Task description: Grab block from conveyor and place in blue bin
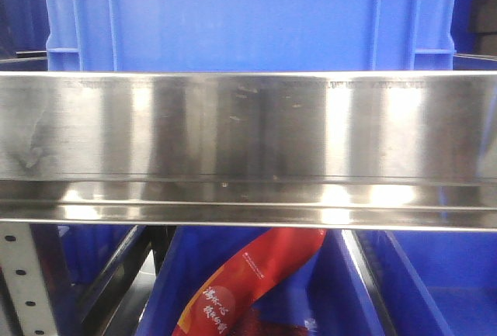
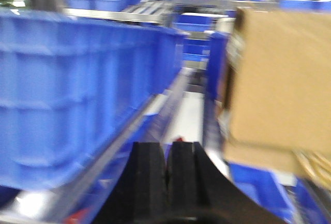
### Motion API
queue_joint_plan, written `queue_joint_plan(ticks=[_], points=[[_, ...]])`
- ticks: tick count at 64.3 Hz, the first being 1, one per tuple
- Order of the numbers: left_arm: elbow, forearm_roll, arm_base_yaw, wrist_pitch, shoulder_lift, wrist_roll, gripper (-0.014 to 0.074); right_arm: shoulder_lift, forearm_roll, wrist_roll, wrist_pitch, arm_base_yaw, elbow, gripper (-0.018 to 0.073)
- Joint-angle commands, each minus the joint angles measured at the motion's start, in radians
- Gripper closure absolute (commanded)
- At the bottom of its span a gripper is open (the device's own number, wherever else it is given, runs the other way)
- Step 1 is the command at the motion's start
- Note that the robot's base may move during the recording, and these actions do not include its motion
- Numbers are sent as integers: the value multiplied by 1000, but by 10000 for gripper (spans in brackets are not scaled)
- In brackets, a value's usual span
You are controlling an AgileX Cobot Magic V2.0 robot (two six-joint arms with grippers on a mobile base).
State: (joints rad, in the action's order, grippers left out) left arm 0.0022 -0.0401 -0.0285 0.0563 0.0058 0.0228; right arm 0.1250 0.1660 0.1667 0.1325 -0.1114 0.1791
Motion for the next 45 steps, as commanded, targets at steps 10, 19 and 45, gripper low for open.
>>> queue_joint_plan(ticks=[10, 19, 45], points=[[-2, 2, 1, -21, -6, -8, 707, -125, -6, -8, -119, 83, -179, 721], [-2, 2, 1, -21, -6, -8, 707, -125, -6, -12, -117, 87, -179, 721], [-2, 2, 1, -21, -6, -8, 707, -125, -6, -12, -122, 87, -179, 721]])
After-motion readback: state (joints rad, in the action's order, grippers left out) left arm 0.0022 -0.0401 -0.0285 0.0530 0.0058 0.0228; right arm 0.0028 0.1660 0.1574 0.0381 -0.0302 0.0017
